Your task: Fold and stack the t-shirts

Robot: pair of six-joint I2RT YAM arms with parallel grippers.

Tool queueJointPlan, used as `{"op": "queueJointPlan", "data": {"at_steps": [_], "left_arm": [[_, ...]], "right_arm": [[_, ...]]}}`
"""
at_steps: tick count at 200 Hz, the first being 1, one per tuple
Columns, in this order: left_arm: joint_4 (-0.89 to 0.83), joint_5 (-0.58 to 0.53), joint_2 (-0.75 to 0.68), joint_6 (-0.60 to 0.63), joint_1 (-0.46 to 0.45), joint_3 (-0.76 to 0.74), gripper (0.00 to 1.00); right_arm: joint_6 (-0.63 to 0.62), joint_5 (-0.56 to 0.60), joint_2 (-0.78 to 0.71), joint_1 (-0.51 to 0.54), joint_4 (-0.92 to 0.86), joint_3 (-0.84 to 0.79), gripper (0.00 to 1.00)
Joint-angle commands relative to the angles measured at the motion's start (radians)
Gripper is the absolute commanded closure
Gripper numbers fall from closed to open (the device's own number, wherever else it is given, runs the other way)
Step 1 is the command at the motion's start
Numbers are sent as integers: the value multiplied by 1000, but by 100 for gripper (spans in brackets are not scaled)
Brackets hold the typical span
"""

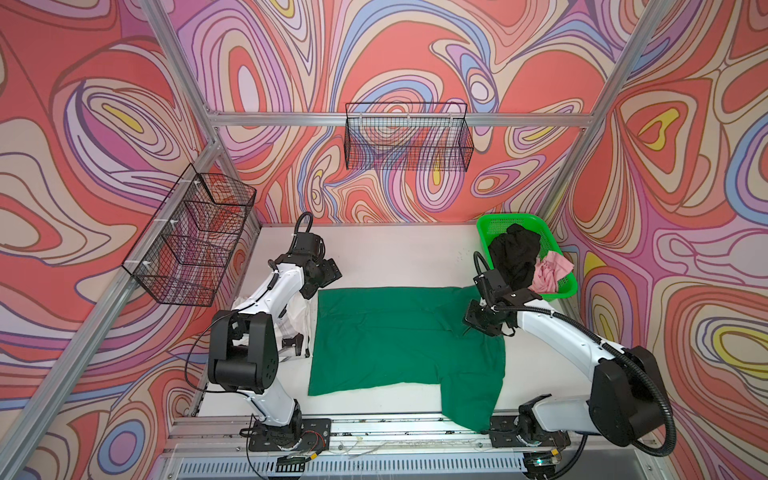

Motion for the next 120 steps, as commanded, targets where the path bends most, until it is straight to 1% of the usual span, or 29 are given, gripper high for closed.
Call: {"op": "queueJointPlan", "data": {"at_steps": [1,20,35,46,65,85,105,120], "left_arm": [[-36,10,21,12,1,32,10],[-37,16,23,15,0,33,10],[-33,21,24,19,1,31,10],[-34,22,26,19,1,29,10],[-28,34,32,17,0,26,10],[-19,53,35,18,-3,17,10],[-13,63,43,14,-14,13,10],[-14,63,53,14,-27,19,10]], "right_arm": [[-11,52,-20,3,-41,92,51],[-26,86,-4,2,-59,149,50],[-35,78,18,-2,-40,170,50],[-36,49,42,-6,-16,176,50],[-37,34,92,-8,53,142,50],[-45,-36,150,-24,130,109,49],[-54,-42,199,-45,207,81,49],[-78,-13,247,-56,230,102,48]]}}
